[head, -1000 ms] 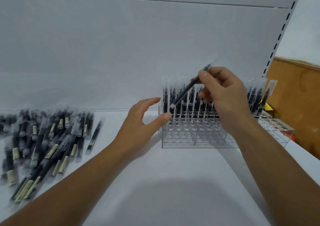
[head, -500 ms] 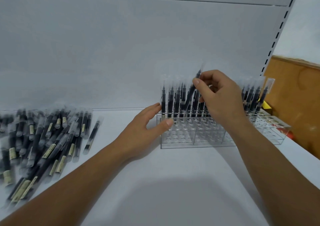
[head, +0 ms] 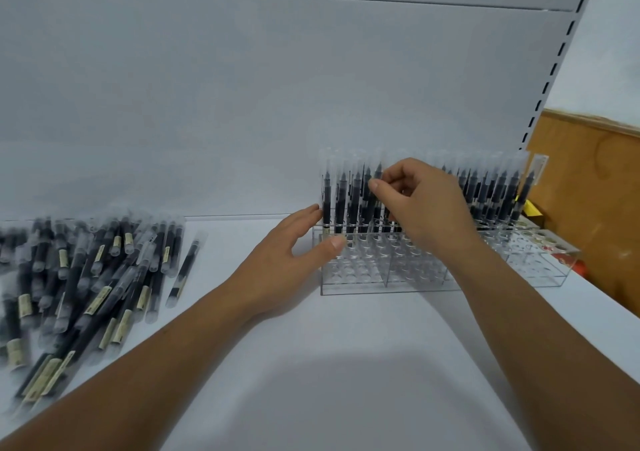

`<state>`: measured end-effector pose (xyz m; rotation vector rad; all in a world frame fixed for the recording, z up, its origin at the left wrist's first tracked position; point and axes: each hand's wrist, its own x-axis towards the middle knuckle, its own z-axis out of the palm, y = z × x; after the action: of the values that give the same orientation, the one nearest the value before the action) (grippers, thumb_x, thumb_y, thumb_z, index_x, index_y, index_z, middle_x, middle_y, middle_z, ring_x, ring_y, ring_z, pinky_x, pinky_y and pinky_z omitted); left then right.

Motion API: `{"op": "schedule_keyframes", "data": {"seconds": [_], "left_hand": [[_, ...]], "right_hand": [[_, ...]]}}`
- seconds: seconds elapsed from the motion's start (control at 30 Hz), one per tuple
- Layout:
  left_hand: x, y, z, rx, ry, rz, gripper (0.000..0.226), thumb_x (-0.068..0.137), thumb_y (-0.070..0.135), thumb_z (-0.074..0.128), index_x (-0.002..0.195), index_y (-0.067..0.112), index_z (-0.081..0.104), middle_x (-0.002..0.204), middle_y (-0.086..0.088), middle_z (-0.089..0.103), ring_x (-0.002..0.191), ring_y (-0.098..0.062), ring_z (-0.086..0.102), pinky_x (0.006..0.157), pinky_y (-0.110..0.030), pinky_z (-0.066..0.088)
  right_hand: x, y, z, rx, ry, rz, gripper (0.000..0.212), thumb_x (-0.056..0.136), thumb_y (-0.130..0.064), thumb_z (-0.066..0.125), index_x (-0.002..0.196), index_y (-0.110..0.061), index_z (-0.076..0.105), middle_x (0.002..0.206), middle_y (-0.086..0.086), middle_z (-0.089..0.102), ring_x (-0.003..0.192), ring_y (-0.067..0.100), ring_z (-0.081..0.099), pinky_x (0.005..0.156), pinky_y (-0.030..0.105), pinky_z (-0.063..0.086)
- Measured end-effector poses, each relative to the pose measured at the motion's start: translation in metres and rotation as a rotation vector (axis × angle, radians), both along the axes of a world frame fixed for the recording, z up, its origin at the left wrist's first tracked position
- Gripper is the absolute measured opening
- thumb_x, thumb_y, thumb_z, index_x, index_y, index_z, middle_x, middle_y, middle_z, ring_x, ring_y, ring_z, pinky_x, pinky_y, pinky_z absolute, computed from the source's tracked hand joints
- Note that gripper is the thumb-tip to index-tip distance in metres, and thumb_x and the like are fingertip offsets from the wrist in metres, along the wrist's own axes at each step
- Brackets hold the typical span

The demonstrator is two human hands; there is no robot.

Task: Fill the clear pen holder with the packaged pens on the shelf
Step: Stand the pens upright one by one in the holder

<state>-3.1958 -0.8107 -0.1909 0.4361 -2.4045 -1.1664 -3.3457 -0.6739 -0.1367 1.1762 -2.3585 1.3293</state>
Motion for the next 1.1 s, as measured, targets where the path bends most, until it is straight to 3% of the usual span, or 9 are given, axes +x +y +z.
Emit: {"op": "schedule_keyframes", "data": {"seconds": [0.37,0.47,0.57,0.67,0.77,0.97,1.1], "left_hand": [[0.003,0.000,0.004,-0.019,0.003,-0.023,0.072,0.078,0.078,0.047,0.142,0.047,0.038,0.147,0.033,0.032,0.136,0.013,0.024,0.118,-0.033,0.022],[0.010,0.005,0.009,-0.077,-0.035,0.018,0.076,0.079,0.080,0.039,0.145,0.044,0.034,0.150,0.030,0.029,0.138,0.010,0.023,0.119,-0.033,0.021],[0.023,0.001,0.024,-0.200,-0.132,0.098,0.073,0.081,0.075,0.036,0.145,0.041,0.035,0.151,0.028,0.028,0.139,0.007,0.022,0.117,-0.027,0.020],[0.048,-0.010,0.045,-0.290,-0.184,0.173,0.055,0.089,0.063,0.046,0.138,0.039,0.045,0.145,0.025,0.039,0.134,0.002,0.033,0.111,-0.024,0.027],[0.089,-0.023,0.050,-0.352,-0.195,0.270,0.047,0.090,0.059,0.051,0.132,0.037,0.053,0.138,0.023,0.047,0.129,0.000,0.041,0.108,-0.025,0.033],[0.183,-0.022,0.031,-0.443,-0.200,0.475,0.051,0.089,0.056,0.053,0.132,0.029,0.057,0.134,0.019,0.050,0.130,-0.005,0.042,0.105,-0.022,0.031],[0.224,-0.013,0.015,-0.432,-0.146,0.665,0.046,0.085,0.052,0.053,0.125,0.030,0.062,0.129,0.017,0.054,0.123,-0.004,0.044,0.101,-0.018,0.028]], "right_hand": [[0.002,0.002,0.002,0.135,-0.034,0.013,0.015,0.089,-0.040,0.067,0.081,-0.033,0.057,0.078,-0.012,0.064,0.071,0.008,0.062,0.073,0.033,0.056],[0.007,0.007,0.003,0.284,-0.002,0.020,0.012,0.091,-0.039,0.065,0.088,-0.029,0.060,0.080,-0.014,0.061,0.072,0.005,0.059,0.079,0.032,0.056],[0.011,0.011,0.014,0.369,0.077,-0.040,0.022,0.092,-0.051,0.059,0.094,-0.030,0.063,0.078,-0.018,0.061,0.073,0.003,0.058,0.069,0.026,0.050],[0.025,0.014,0.034,0.328,0.151,-0.069,0.023,0.092,-0.054,0.056,0.092,-0.032,0.065,0.080,-0.017,0.064,0.076,0.006,0.060,0.065,0.025,0.047],[0.057,0.001,0.046,0.297,0.134,0.095,0.019,0.092,-0.049,0.058,0.089,-0.032,0.066,0.081,-0.017,0.065,0.078,0.007,0.060,0.070,0.027,0.047],[0.129,-0.062,0.017,0.531,0.164,0.455,0.017,0.090,-0.049,0.058,0.091,-0.034,0.066,0.092,-0.016,0.068,0.089,0.009,0.058,0.078,0.028,0.046],[0.157,-0.093,-0.007,0.554,0.190,0.559,0.020,0.092,-0.048,0.055,0.105,-0.036,0.065,0.094,-0.016,0.062,0.094,0.012,0.057,0.078,0.028,0.044]]}}
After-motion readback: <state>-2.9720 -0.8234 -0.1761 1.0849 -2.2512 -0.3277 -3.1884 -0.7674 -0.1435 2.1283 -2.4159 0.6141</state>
